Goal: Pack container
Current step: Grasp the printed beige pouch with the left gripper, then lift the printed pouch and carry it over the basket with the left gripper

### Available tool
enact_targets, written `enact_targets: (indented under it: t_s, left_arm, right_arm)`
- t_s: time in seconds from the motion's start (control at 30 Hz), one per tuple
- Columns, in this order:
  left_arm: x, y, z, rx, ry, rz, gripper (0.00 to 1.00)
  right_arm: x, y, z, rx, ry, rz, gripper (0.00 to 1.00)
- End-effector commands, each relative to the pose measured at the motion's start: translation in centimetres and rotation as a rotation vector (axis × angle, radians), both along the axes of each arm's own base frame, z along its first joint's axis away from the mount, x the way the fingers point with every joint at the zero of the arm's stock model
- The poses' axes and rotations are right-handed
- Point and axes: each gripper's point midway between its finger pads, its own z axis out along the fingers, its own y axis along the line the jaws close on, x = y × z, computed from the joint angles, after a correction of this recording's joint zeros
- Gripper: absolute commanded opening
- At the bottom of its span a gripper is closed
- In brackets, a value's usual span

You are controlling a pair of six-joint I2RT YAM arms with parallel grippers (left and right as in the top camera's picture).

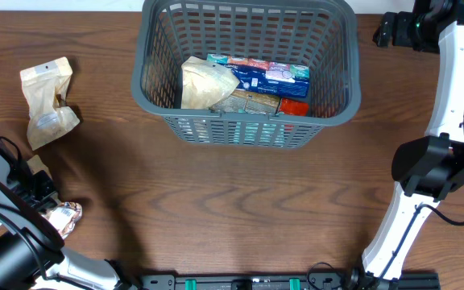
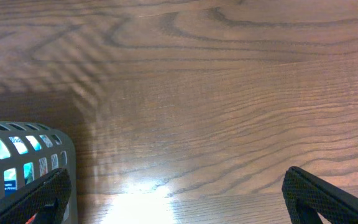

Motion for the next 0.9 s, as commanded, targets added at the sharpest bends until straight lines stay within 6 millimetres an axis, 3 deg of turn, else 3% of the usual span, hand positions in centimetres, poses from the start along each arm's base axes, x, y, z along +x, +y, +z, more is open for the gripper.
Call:
enact_targets:
  t_s: [0.0, 0.2, 0.37, 0.5, 0.6, 0.8, 0.87]
  left_arm:
    - [0.4, -1.1, -0.3, -0.056, -0.026, 0.075, 0.06]
    - [0.9, -1.5, 0.5, -0.063, -0.060, 0.142, 0.06]
    - [3.7, -1.6, 4.7, -0.063, -0.247, 0.140, 0.06]
    - [5.4, -2.0, 10.8, 0.010, -0.392, 0.088, 0.06]
    - [7.0, -3.4, 16.1, 0.075, -0.499, -0.004, 0.06]
    - [11.2, -8.6, 26.6, 0.159, -0.732, -0.244, 0.06]
    - [13.3, -11.5, 30.9, 0.179, -0.850, -0.355, 0.05]
  right_arm:
    - [0.0, 0.5, -0.1, 0.002, 0.003, 0.021, 0.99]
    - [0.0, 0.5, -0.1, 0.002, 0.002, 0.021, 0.99]
    - [0.0, 0.4, -0.1, 0.002, 0.001, 0.021, 0.99]
    - [0.1, 0.4, 0.0, 0.002, -0.001, 0.021, 0.99]
    - [0.1, 0.4, 0.0, 0.001, -0.002, 0.021, 0.99]
    - [0.1, 0.4, 0.0, 0.001, -0.002, 0.021, 0.99]
    - [0.1, 0.4, 0.0, 0.002, -0.001, 0.021, 0.99]
